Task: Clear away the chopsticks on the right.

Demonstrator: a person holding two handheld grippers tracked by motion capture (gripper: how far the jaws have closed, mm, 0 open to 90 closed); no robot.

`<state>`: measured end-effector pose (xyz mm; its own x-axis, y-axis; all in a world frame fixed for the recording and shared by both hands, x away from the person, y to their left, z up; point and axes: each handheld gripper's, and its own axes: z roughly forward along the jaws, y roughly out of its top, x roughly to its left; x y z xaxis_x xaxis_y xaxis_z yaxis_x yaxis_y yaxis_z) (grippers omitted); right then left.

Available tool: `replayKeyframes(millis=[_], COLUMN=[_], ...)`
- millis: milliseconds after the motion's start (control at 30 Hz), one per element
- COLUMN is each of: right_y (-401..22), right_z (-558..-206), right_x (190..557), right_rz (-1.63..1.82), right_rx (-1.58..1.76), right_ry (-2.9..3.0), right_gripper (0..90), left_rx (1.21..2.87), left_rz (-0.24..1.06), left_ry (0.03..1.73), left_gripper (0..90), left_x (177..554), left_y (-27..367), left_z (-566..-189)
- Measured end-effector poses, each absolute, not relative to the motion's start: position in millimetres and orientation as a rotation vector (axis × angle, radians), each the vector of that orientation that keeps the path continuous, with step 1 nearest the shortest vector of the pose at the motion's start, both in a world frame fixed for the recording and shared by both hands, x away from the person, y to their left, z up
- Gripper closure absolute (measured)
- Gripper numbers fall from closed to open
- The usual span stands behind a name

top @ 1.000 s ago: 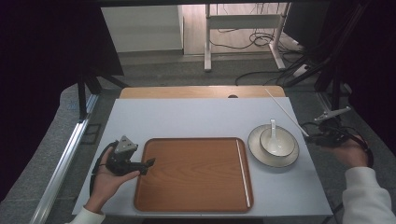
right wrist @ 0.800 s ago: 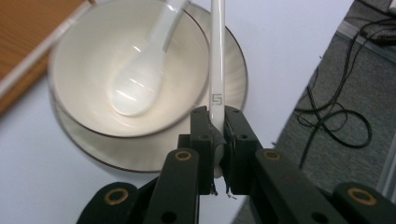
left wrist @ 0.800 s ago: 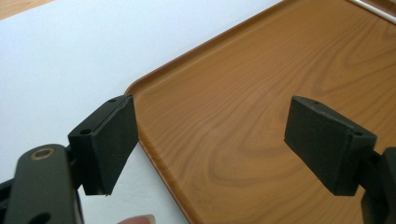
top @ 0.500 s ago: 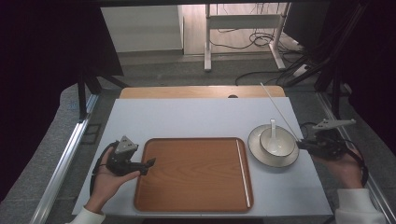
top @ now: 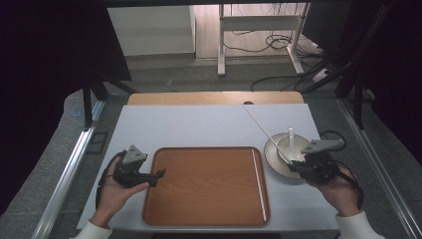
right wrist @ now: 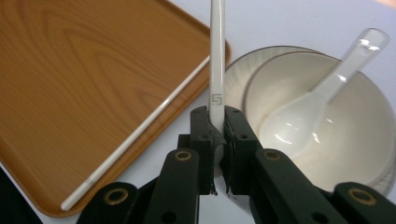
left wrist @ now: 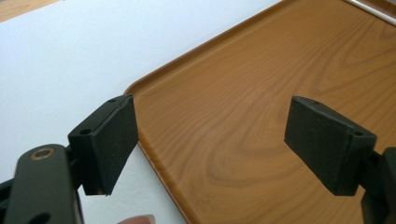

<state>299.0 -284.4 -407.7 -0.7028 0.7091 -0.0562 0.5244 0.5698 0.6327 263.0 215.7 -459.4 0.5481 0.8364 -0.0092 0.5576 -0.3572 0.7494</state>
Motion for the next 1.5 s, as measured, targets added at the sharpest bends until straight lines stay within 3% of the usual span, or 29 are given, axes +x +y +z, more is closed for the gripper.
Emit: replayKeyframes(millis=[800,1500], right_y=[-201,-175], right_z=[-456,-483], right_x=[291,280], right_rz=[0.665,0.442], right_rx=[0.821,0.753], right_ry=[2.724,2.836], right_gripper=[83.8,83.5], left_rx=[2.050,2.066], left_rz=[0.519,0.516], left_ry=[1.120,1.111], left_gripper=[17.7,17.7], left_x=[262,261], left_y=[215,213], left_z=[-459,-460])
